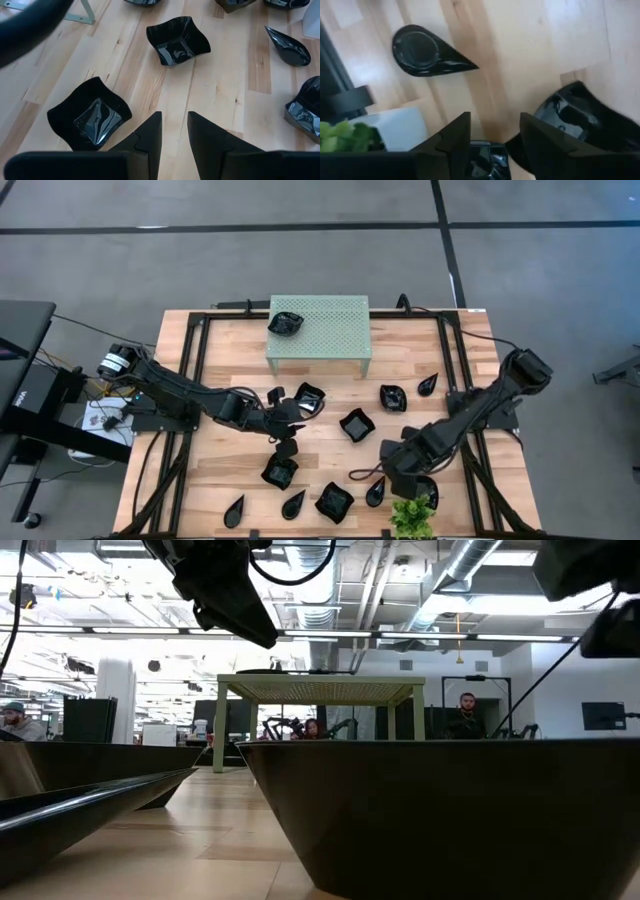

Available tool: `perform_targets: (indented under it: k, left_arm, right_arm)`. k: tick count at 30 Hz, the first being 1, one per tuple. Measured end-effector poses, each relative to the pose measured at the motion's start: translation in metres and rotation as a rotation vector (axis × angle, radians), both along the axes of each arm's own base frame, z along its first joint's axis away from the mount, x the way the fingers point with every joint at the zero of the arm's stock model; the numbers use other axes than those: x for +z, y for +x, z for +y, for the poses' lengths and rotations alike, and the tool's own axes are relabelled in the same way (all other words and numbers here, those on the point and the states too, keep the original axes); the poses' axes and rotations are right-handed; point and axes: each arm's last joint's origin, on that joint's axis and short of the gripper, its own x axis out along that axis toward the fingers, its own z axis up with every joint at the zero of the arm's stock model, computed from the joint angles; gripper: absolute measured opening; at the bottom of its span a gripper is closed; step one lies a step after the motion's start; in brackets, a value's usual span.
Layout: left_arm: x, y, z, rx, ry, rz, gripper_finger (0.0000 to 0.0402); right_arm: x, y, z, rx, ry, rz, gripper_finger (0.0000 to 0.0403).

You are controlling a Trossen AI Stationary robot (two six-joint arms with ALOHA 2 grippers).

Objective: Pick & Place Mini shaped plates
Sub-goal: Put the distorted square plate on the shelf

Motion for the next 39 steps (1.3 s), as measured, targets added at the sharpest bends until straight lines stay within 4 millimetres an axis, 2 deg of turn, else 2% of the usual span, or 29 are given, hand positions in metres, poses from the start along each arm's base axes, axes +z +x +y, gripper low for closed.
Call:
perform_targets:
  k: [11,19,24,28,32,36,39]
  left_arm:
    - [0.0,0.0,0.0,0.0,0.0,0.0,0.0094]
    - [0.0,0.0,0.0,0.0,0.0,0.0,0.0094]
    - [0.0,0.0,0.0,-0.001,0.0,0.0,0.0094]
    - [0.0,0.0,0.0,-0.001,0.0,0.0,0.0094]
    - [0.0,0.0,0.0,0.0,0.0,0.0,0.0094]
    - [0.0,0.0,0.0,0.0,-0.002,-0.004,0.0094]
    - [0.0,0.0,0.0,0.0,-0.002,-0.006,0.0094]
  right_arm:
    - [-0.023,-0.01,-0.004,-0.077,-0.03,0.022,0.0161]
    - [-0.03,-0.014,-0.007,-0.091,-0.076,0.017,0.0135]
    - [-0.042,-0.025,-0.01,-0.116,-0.106,0.058,0.0134]
    - [-0.043,-0.026,-0.01,-0.082,-0.135,0.046,0.013]
    - [-0.043,-0.025,-0.011,-0.028,-0.147,0.038,0.0095]
    - [-0.042,-0.025,-0.011,0.022,-0.134,0.042,0.0024]
    - [-0.041,-0.024,-0.01,0.062,-0.112,0.05,0.0012]
